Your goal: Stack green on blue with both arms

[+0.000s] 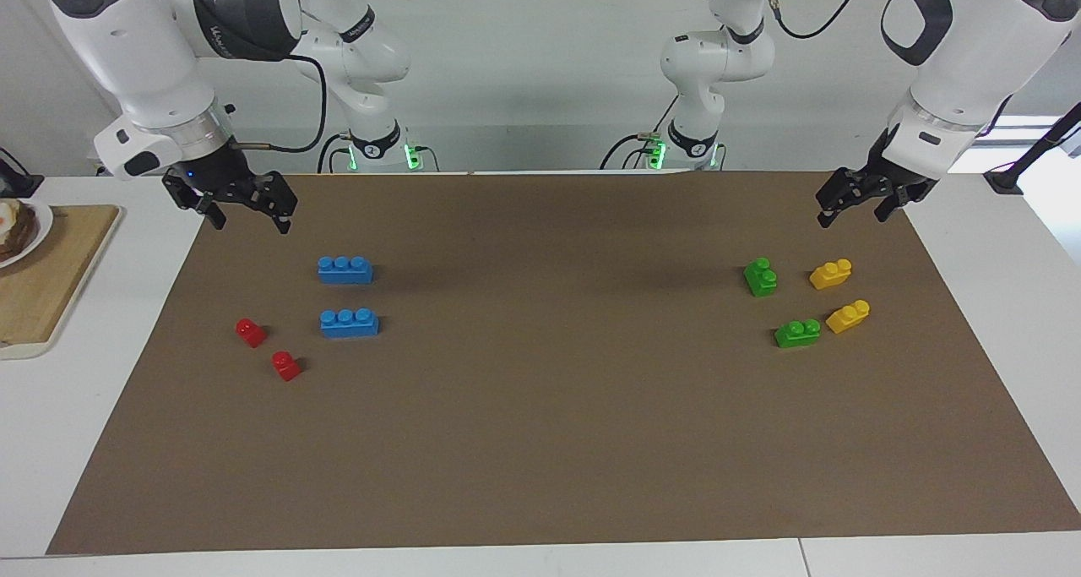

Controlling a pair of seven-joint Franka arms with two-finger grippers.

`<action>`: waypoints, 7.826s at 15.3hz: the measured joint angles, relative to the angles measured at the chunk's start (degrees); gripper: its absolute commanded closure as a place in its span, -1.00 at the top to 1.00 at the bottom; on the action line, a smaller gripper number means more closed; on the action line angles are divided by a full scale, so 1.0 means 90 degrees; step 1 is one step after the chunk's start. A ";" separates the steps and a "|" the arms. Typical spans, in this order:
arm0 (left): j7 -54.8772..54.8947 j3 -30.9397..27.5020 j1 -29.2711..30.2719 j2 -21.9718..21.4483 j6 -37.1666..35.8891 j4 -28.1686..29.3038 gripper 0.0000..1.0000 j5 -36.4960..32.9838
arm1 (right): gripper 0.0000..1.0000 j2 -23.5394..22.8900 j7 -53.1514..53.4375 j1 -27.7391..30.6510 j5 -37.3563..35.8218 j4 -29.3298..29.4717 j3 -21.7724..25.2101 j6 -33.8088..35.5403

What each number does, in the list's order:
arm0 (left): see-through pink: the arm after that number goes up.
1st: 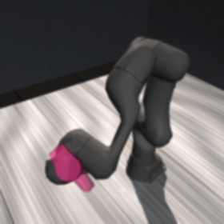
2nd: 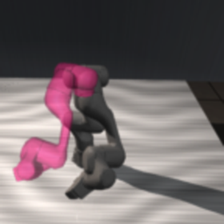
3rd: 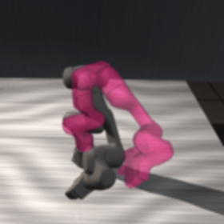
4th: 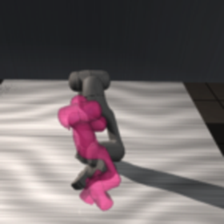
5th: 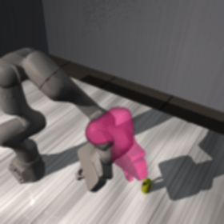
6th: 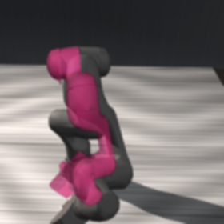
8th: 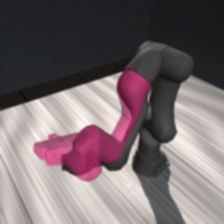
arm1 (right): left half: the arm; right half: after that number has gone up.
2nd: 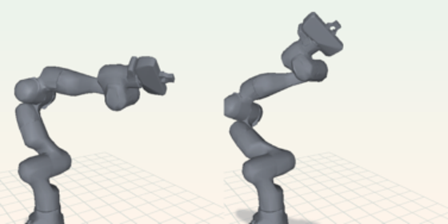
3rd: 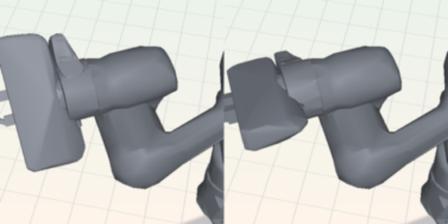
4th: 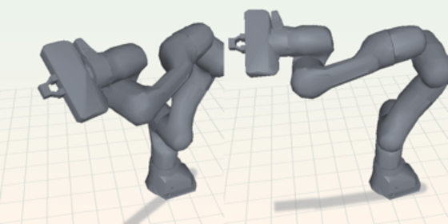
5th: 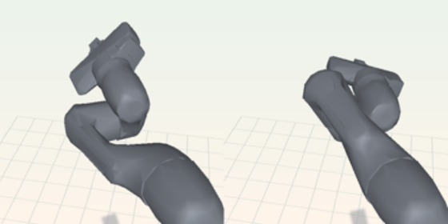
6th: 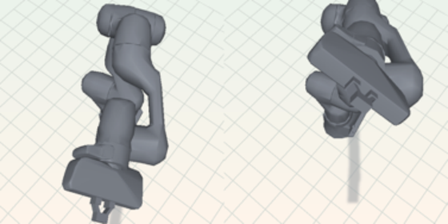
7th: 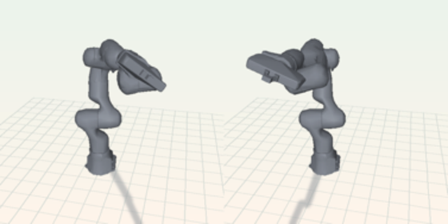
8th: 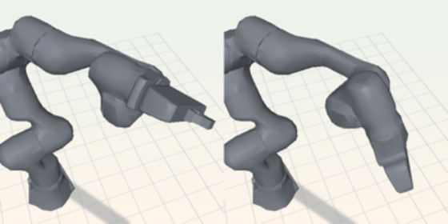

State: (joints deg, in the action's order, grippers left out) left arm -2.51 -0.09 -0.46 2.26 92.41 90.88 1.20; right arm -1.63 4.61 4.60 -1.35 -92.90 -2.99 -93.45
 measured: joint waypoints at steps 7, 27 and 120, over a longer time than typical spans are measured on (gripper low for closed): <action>0.0002 -0.0013 0.0000 0.0000 0.0012 0.0025 1.00 0.0000 | 1.00 0.0000 0.0000 0.0000 0.0000 -0.0001 -0.0008 0.0000; 0.0170 -0.0154 0.0254 -0.0517 0.2757 0.3259 1.00 0.0000 | 0.96 -0.1026 0.7219 0.0294 0.1624 -0.0249 0.0005 -0.1195; -1.2549 0.0092 -0.2254 -0.0121 0.2543 0.2074 -1.00 0.0344 | -1.00 -0.2787 1.0726 -0.3577 0.3622 -0.1648 -0.0041 -0.6084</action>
State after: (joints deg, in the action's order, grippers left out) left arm -115.45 0.74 -20.75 1.18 115.29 109.54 4.29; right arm -26.71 101.15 -27.59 31.24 -107.73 -3.36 -148.21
